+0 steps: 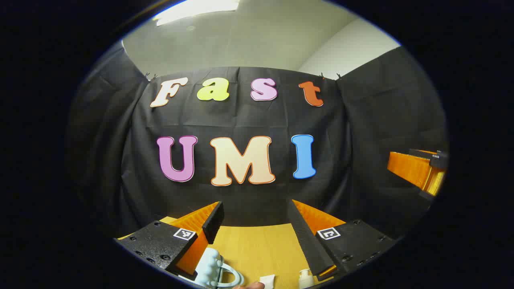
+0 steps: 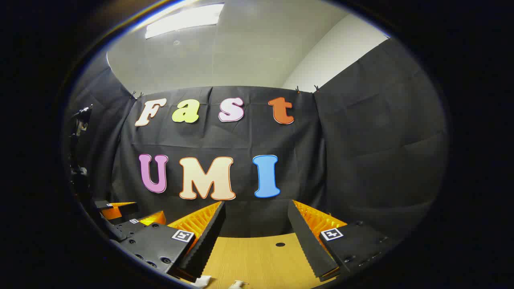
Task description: First open the suitcase, pack the skin care products into it, and then close the suitcase.
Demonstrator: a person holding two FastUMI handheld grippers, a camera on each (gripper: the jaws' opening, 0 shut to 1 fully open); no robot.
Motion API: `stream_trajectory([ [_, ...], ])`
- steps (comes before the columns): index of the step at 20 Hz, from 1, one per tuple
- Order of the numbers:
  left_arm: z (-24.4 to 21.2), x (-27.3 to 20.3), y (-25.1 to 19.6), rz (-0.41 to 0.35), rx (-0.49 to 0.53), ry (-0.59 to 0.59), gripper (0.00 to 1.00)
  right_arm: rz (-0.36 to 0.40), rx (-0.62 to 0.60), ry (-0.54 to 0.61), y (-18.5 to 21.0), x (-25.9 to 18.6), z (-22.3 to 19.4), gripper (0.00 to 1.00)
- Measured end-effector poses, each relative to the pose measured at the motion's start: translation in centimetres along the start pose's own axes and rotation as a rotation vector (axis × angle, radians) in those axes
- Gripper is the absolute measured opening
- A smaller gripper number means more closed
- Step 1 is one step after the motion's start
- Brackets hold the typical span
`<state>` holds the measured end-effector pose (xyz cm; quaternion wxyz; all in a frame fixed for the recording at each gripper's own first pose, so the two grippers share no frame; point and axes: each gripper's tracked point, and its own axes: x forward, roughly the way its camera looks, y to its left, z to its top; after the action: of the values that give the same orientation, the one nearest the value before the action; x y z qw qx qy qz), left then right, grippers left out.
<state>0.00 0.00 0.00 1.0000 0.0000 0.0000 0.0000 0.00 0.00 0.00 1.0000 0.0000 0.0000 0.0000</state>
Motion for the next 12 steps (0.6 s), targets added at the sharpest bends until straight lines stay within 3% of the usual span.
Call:
stream_trajectory([
  [12, -5.1, -1.2, 3.6, 0.119, 0.008, 0.120, 0.94, 0.073, 0.054, 0.091, 1.2, 0.9, -5.5, 0.98],
])
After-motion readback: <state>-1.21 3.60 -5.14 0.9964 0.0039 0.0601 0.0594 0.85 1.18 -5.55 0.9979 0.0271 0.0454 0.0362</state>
